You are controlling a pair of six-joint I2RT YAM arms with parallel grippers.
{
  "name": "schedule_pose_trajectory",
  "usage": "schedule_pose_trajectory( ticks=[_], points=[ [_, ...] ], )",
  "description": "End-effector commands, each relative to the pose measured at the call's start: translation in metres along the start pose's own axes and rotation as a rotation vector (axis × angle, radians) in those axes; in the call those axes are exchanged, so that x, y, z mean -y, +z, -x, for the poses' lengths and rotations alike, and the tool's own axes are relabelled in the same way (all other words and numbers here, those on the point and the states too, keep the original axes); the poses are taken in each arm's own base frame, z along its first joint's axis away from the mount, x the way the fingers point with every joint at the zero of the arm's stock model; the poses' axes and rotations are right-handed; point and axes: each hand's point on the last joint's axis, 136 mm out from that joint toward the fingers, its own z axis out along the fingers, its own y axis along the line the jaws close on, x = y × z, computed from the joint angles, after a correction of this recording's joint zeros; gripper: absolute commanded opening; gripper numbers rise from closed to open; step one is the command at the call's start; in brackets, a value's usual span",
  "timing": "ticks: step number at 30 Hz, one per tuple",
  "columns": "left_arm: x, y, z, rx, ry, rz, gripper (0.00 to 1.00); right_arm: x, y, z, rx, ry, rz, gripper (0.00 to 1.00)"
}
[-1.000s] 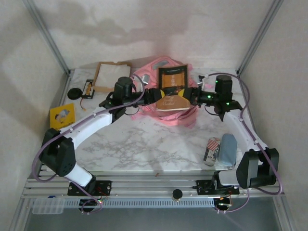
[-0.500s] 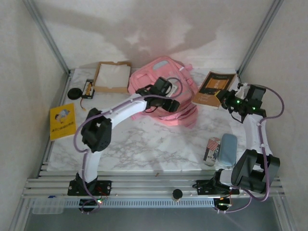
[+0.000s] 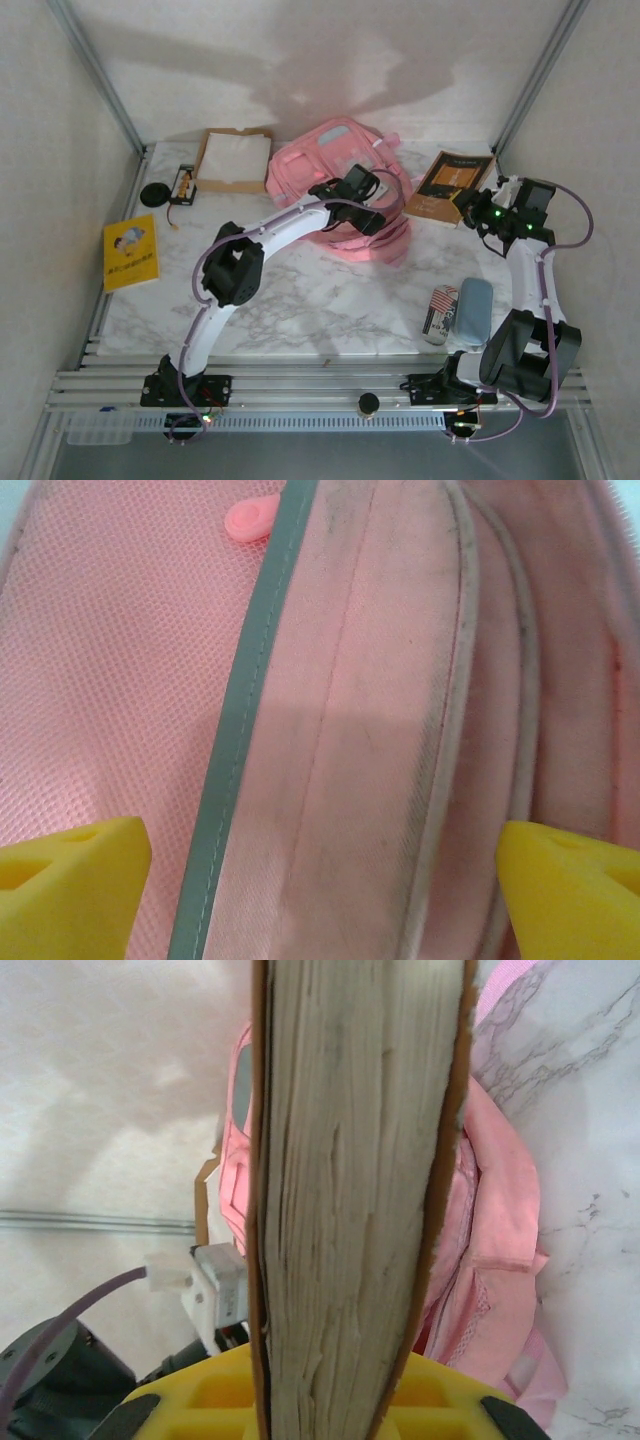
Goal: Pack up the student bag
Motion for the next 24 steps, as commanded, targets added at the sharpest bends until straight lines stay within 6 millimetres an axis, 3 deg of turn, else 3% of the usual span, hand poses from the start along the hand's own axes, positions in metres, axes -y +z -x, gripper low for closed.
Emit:
schedule_pose_trajectory(
  ticks=[1, 6, 8, 10, 19, 24],
  points=[
    [-0.003, 0.014, -0.012, -0.049, 0.052, 0.021, 0.91, -0.021, -0.009, 0.005, 0.030, -0.076, 0.071, 0.00],
    [-0.011, 0.025, -0.020, -0.092, 0.085, 0.047, 0.94, -0.020, -0.007, 0.003, 0.025, -0.072, 0.078, 0.00],
    [-0.023, 0.028, -0.017, -0.083, 0.074, 0.099, 0.87, -0.019, -0.007, 0.002, 0.025, -0.072, 0.076, 0.00],
    [-0.031, 0.028, -0.015, -0.074, 0.061, 0.116, 0.76, -0.018, -0.007, 0.002, 0.025, -0.072, 0.076, 0.00],
    [-0.031, 0.007, 0.007, -0.015, 0.090, 0.096, 0.01, -0.011, -0.010, -0.001, 0.028, -0.085, 0.030, 0.00],
    [-0.032, -0.026, 0.023, 0.016, 0.090, 0.091, 0.00, -0.006, -0.012, -0.003, 0.025, -0.095, -0.019, 0.00]
  ],
)
